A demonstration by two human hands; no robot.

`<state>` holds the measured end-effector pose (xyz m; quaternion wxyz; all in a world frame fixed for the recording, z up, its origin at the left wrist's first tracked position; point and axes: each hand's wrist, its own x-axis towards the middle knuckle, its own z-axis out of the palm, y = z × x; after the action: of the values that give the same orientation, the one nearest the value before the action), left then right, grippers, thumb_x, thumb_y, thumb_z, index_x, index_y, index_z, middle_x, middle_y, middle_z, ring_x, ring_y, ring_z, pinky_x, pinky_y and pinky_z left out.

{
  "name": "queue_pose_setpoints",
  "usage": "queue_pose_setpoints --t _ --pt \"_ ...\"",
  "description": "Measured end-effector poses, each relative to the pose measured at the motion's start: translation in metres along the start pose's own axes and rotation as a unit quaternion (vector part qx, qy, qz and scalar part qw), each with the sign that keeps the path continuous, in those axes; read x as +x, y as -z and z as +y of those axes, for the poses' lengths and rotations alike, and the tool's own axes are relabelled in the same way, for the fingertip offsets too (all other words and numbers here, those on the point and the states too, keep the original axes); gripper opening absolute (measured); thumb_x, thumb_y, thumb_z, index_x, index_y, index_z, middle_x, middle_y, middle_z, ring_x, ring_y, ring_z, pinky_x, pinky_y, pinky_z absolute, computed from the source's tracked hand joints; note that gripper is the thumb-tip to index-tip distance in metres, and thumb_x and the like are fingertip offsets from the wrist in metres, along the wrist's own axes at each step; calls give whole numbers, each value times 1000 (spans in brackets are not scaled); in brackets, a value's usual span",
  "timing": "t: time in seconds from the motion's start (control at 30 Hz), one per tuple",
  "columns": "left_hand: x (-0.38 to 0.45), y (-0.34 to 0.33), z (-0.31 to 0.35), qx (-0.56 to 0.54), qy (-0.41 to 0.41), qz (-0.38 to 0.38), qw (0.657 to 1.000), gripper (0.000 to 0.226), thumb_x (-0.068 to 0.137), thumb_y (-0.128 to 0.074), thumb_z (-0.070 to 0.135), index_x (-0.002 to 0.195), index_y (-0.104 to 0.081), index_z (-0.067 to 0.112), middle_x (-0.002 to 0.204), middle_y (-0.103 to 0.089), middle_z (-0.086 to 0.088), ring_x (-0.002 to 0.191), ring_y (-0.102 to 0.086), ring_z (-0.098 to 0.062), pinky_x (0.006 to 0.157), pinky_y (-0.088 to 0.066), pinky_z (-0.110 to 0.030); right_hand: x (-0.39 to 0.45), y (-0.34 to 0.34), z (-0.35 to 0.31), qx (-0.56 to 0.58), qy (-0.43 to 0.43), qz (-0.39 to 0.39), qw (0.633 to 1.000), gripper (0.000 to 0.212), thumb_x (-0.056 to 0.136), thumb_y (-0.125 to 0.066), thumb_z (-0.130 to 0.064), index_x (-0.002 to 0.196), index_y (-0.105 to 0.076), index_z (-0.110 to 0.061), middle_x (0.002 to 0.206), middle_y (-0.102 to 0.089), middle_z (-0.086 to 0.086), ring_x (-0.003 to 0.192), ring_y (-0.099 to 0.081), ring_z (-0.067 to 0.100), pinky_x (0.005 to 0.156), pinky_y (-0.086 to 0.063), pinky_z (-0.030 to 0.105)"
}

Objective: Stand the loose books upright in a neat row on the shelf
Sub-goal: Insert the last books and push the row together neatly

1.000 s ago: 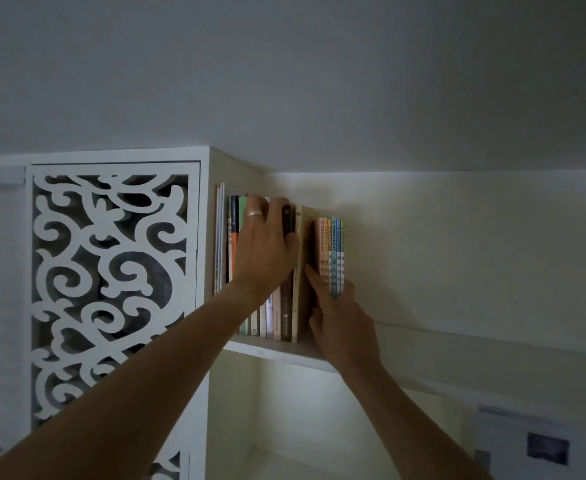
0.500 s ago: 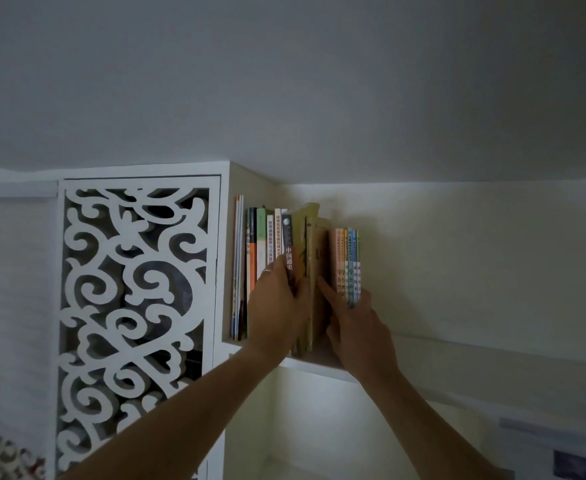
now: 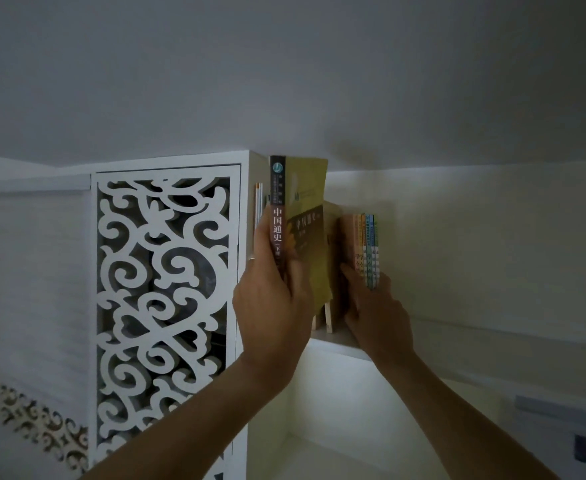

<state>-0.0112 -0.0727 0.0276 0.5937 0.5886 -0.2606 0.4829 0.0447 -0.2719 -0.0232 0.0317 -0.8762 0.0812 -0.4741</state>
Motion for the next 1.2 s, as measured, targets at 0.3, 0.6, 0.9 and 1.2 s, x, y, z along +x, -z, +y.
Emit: queue_pose_setpoints --t 0.3,0.6,0.9,1.2 --pt "-11 -10 19 12 -4 -32 999 44 108 -41 28 152 -38 30 94 -65 22 73 -63 -4 61 -57 -27 -10 24 6 -38 -119 41 991 67 100 -58 -32 158 -26 -39 137 -43 20 72 -56 23 64 -58 37" --pt "-5 -88 -26 65 57 -37 996 47 108 -43 27 155 -39 17 116 -71 1 98 -70 -14 87 -62 -40 -19 36 13 43 -65 29 997 100 102 -56 -27 147 29 -54 144 -34 15 85 -59 19 72 -58 33" --pt "-3 -115 -81 138 -21 -28 990 54 99 -47 35 152 -45 22 149 -40 -13 137 -37 -28 112 -27 -43 -17 28 19 58 -7 53 997 95 97 -61 -43 159 12 -44 149 -36 14 98 -68 21 69 -59 27" --pt "10 -105 -118 146 -159 -148 965 76 97 -38 38 164 -14 10 171 -9 -11 158 -11 -26 127 -10 -45 -6 29 11 106 9 1 994 120 87 -75 -37 154 25 -44 150 -43 4 111 -65 24 77 -62 38"
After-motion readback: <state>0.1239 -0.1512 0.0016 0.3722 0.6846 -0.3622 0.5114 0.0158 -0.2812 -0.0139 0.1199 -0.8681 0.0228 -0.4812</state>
